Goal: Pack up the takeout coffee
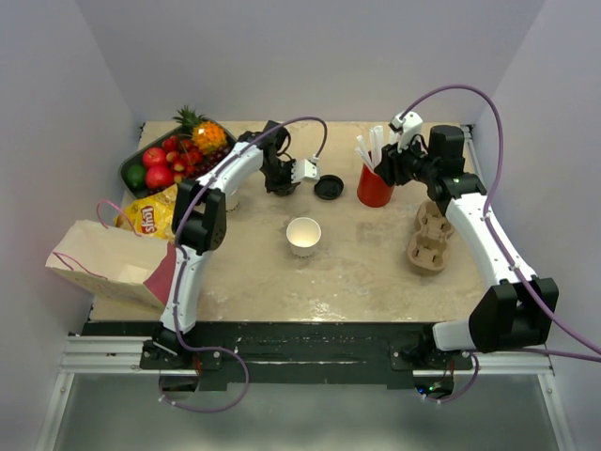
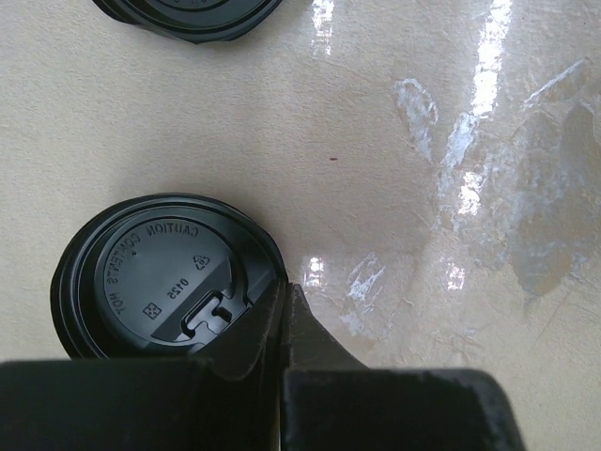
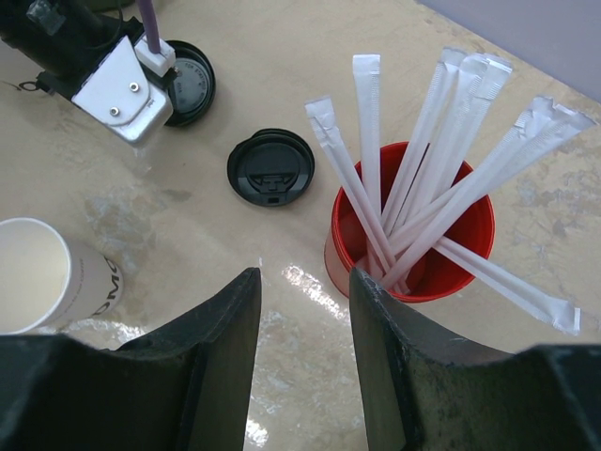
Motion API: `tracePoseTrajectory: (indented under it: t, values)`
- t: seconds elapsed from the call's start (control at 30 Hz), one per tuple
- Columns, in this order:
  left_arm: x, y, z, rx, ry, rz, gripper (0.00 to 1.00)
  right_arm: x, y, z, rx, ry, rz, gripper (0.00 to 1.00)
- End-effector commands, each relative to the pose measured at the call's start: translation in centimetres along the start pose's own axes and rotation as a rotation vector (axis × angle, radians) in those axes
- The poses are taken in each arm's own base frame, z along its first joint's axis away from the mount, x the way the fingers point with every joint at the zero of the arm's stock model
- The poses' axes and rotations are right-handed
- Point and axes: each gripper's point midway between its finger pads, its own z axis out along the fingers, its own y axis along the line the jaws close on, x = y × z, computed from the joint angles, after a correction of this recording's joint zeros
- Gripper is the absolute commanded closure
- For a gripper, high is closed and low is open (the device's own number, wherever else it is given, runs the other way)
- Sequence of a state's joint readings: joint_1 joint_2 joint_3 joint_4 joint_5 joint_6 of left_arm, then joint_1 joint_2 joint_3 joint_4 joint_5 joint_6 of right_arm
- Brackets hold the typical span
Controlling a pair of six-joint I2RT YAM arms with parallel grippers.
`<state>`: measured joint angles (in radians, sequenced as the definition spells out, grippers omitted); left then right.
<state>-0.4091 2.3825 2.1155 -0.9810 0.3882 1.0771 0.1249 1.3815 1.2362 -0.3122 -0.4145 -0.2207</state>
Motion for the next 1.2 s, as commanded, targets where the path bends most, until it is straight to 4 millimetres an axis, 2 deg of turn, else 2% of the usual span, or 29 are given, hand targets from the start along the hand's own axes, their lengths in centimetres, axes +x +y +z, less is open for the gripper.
tracePoseTrajectory:
  t: [0.0, 0.23, 0.27, 0.43, 0.5, 0.6, 0.67, 0.73, 0.77, 0.8, 0.83, 0.87, 0.9, 0.93, 0.97, 1.03, 1.1, 1.13, 1.17]
  values:
    - [-2.3, 0.9, -2.4, -0.050, -0.050, 0.035, 1.00, -1.8, -0.4, -0.2, 0.011, -0.055, -0.008, 0.54]
    - [-5.3, 1.9, -6.3, -0.146, -0.131, -0.009, 1.00, -2.1, -0.3, -0.1, 0.003, -0.062, -0.004, 0.54]
    - [-6.0, 2.0, -7.4, -0.169, -0.150, -0.020, 1.00, -2.1, -0.3, -0.1, 0.001, -0.062, -0.004, 0.54]
    - [-7.7, 1.9, -9.6, -0.199, -0.207, -0.036, 1.00, -2.7, -0.4, 0.1, 0.000, -0.071, -0.005, 0.54]
    - [-8.8, 1.9, -11.4, -0.216, -0.245, -0.047, 1.00, -3.0, -0.4, 0.0, -0.002, -0.079, -0.005, 0.54]
    - [-11.3, 0.6, -14.3, -0.191, -0.350, -0.078, 1.00, -3.4, 0.0, -0.2, -0.015, -0.092, 0.001, 0.54]
    - [-13.8, -1.6, -16.5, -0.124, -0.460, -0.083, 1.00, -3.7, 0.6, -0.5, -0.042, -0.101, 0.009, 0.54]
    - [-15.5, -3.7, -17.7, -0.046, -0.558, -0.082, 1.00, -3.9, 1.5, -0.7, -0.088, -0.112, 0.014, 0.53]
    - [-16.4, -4.8, -19.3, -0.030, -0.601, -0.095, 1.00, -4.1, 1.9, -0.8, -0.105, -0.114, 0.019, 0.53]
    - [-16.9, -6.2, -19.4, 0.028, -0.642, -0.103, 1.00, -4.2, 2.5, -1.0, -0.138, -0.117, 0.029, 0.53]
    - [-17.4, -6.8, -19.9, 0.050, -0.673, -0.133, 1.00, -4.7, 2.8, -1.2, -0.154, -0.125, 0.028, 0.53]
    - [-18.1, -7.6, -21.3, 0.055, -0.706, -0.129, 1.00, -4.7, 3.1, -1.5, -0.168, -0.119, 0.032, 0.52]
    - [-17.9, -8.6, -20.9, 0.095, -0.718, -0.152, 1.00, -4.8, 3.4, -1.7, -0.180, -0.120, 0.031, 0.52]
    - [-18.6, -9.5, -21.5, 0.136, -0.763, -0.163, 1.00, -5.1, 3.9, -2.1, -0.207, -0.125, 0.025, 0.51]
    - [-18.5, -10.8, -21.7, 0.167, -0.780, -0.184, 1.00, -4.9, 4.4, -2.6, -0.222, -0.111, 0.029, 0.51]
    - [-19.2, -12.0, -22.6, 0.213, -0.841, -0.198, 1.00, -4.9, 5.1, -3.3, -0.254, -0.104, 0.012, 0.51]
    - [-18.9, -14.5, -22.7, 0.292, -0.882, -0.234, 1.00, -4.4, 5.9, -4.4, -0.273, -0.077, 0.013, 0.50]
    - [-19.6, -14.7, -23.5, 0.310, -0.929, -0.265, 1.00, -4.5, 6.3, -4.8, -0.287, -0.076, 0.017, 0.50]
    - [-18.8, -16.5, -22.9, 0.356, -0.938, -0.316, 1.00, -4.1, 6.7, -5.3, -0.299, -0.058, 0.029, 0.50]
